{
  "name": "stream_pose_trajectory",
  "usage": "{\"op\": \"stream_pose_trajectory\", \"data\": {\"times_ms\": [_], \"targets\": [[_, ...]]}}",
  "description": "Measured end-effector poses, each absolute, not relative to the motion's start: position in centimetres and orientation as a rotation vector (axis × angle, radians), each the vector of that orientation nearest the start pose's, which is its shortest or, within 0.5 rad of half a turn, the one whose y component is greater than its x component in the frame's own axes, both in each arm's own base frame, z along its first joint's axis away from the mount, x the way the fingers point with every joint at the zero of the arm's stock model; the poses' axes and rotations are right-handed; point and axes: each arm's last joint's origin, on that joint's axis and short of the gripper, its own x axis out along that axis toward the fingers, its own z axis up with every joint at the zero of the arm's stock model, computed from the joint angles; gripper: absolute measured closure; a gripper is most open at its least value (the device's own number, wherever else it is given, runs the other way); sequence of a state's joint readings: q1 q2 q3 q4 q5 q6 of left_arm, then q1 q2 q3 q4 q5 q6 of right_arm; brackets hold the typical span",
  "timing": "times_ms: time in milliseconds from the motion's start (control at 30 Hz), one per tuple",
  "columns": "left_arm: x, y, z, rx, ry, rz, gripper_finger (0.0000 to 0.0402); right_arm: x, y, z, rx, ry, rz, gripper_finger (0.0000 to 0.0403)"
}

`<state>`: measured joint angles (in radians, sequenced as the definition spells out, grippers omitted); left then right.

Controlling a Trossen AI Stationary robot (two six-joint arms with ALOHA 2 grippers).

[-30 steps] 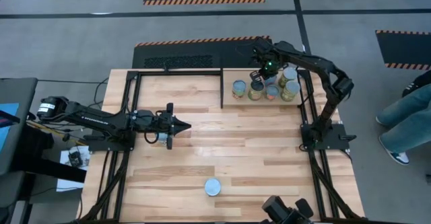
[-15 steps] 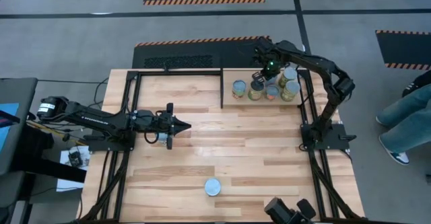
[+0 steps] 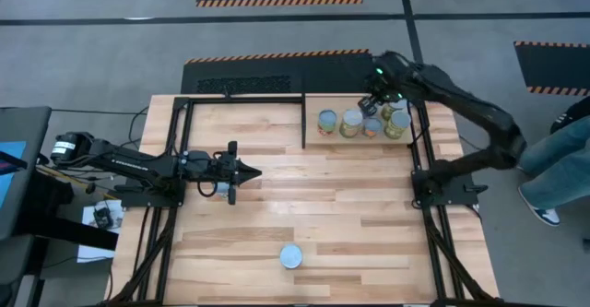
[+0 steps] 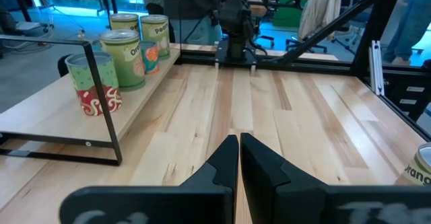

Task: Pick and place cans onto a shelf
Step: Put the large canned oranges on the shelf

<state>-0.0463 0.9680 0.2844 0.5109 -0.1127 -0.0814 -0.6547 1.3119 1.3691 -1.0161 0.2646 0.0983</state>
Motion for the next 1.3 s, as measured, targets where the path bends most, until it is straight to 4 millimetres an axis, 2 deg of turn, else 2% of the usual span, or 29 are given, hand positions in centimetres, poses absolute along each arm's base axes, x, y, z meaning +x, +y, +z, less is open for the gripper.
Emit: {"op": "stream_pose_trajectory", "data": {"times_ms": [100, 400, 567, 700, 900, 1167, 1300], "targets": [[19.3, -0.6, 19.6, -0.067, 0.174, 0.073, 0.0395, 18.9, -12.8, 35.3, 0.187, 0.773, -0.808, 0.0393], [19.3, -0.6, 19.6, -0.063, 0.174, 0.074, 0.0395, 18.5, -3.5, 31.8, 0.060, 0.425, -0.413, 0.0386], [19.3, -0.5, 19.7, -0.062, 0.158, 0.080, 0.0395, 19.8, 1.1, 31.3, 0.020, 0.351, -0.187, 0.0383], [19.3, -0.5, 19.7, -0.062, 0.156, 0.080, 0.0395, 21.8, 4.3, 30.6, -0.032, 0.324, -0.088, 0.0368], [19.3, -0.5, 19.6, -0.062, 0.170, 0.081, 0.0395, 24.6, 7.8, 29.0, -0.086, 0.369, 0.017, 0.0322], [19.3, -0.5, 19.6, -0.057, 0.176, 0.081, 0.0395, 28.9, 11.1, 26.9, -0.122, 0.474, 0.072, 0.0244], [19.3, -0.5, 19.6, -0.057, 0.176, 0.081, 0.0395, 30.8, 12.6, 26.0, -0.125, 0.524, 0.174, 0.0209]]}}
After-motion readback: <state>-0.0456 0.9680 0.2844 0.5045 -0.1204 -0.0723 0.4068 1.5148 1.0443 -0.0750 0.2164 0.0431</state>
